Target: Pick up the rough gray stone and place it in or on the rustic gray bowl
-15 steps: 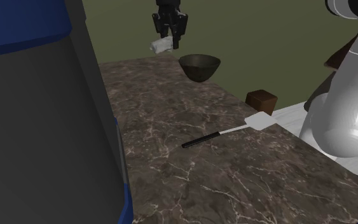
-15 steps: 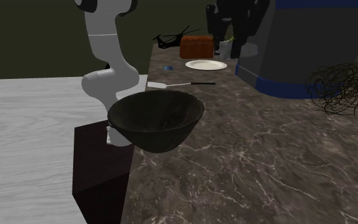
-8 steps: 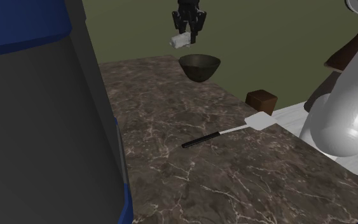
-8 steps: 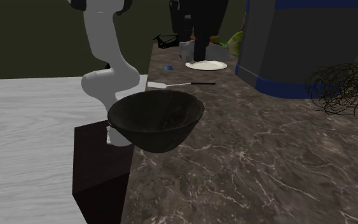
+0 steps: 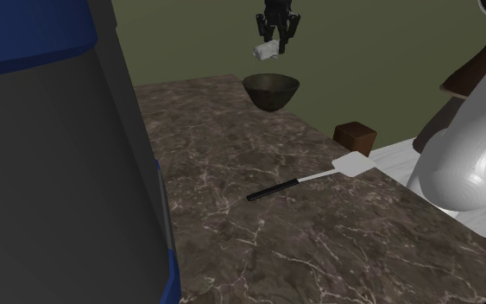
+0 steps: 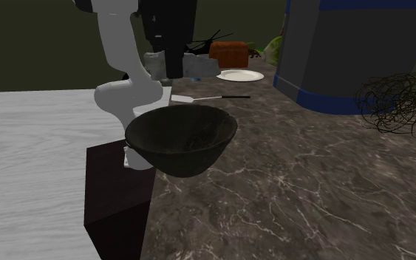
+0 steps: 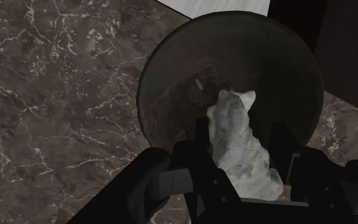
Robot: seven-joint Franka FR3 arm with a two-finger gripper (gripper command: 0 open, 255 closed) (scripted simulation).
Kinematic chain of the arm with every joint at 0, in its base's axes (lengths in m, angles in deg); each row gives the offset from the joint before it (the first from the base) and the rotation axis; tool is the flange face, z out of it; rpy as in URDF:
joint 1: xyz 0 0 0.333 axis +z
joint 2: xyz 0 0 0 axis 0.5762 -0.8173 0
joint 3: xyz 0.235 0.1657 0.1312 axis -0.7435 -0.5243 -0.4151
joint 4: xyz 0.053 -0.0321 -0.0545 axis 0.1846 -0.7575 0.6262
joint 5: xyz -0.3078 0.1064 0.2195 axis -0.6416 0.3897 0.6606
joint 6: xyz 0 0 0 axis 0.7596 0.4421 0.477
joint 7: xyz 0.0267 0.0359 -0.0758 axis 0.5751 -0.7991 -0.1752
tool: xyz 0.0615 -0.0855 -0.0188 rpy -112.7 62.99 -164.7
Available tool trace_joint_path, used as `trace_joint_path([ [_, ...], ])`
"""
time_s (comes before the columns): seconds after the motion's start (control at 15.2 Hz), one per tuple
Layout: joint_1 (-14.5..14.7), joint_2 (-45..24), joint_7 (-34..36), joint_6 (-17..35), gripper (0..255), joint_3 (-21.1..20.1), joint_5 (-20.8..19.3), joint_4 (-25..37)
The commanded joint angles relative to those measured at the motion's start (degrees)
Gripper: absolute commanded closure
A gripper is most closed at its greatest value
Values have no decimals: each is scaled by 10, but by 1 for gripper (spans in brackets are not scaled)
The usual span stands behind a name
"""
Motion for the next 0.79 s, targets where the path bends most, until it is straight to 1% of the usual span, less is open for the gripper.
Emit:
trace_joint_path([
  [0.0, -4, 7, -11, 12, 255, 6, -1, -18],
  [0.73, -5, 32, -7, 101, 255, 6, -3, -133],
])
